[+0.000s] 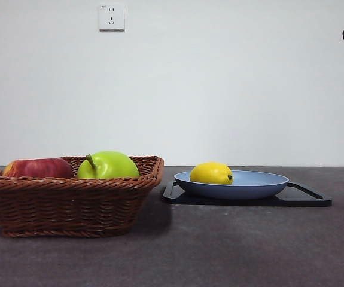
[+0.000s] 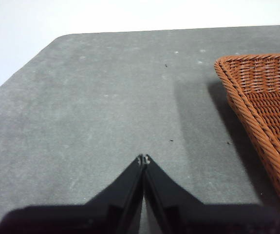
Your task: Take the lemon from the basket,put the lemon in the plate,hand out the plate
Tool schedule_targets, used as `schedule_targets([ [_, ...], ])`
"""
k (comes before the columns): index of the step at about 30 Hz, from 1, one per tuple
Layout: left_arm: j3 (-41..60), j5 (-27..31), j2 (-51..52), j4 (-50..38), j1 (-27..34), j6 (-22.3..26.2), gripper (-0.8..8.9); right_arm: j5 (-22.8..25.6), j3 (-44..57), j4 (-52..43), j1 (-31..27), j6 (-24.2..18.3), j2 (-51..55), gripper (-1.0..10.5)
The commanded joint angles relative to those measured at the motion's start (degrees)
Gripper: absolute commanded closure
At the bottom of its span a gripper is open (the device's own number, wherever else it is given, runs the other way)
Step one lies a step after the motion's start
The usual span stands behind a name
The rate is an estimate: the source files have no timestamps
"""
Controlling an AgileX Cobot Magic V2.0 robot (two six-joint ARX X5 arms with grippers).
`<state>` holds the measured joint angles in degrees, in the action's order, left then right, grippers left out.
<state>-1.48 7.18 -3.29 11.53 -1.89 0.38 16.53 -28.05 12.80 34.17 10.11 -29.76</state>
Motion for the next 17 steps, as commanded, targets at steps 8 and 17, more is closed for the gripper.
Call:
schedule_targets([
  [8, 0.3, 0.0, 0.1, 0.1, 0.2, -0.4, 8.05, 3.7, 4.2, 4.6, -6.4, -9.7, 9.9, 9.4],
  [17, 0.3, 0.0, 0.1, -0.2, 0.2, -0.4, 8.05, -22.0, 21.3, -2.8, -28.2, -8.4, 24.9, 9.4],
])
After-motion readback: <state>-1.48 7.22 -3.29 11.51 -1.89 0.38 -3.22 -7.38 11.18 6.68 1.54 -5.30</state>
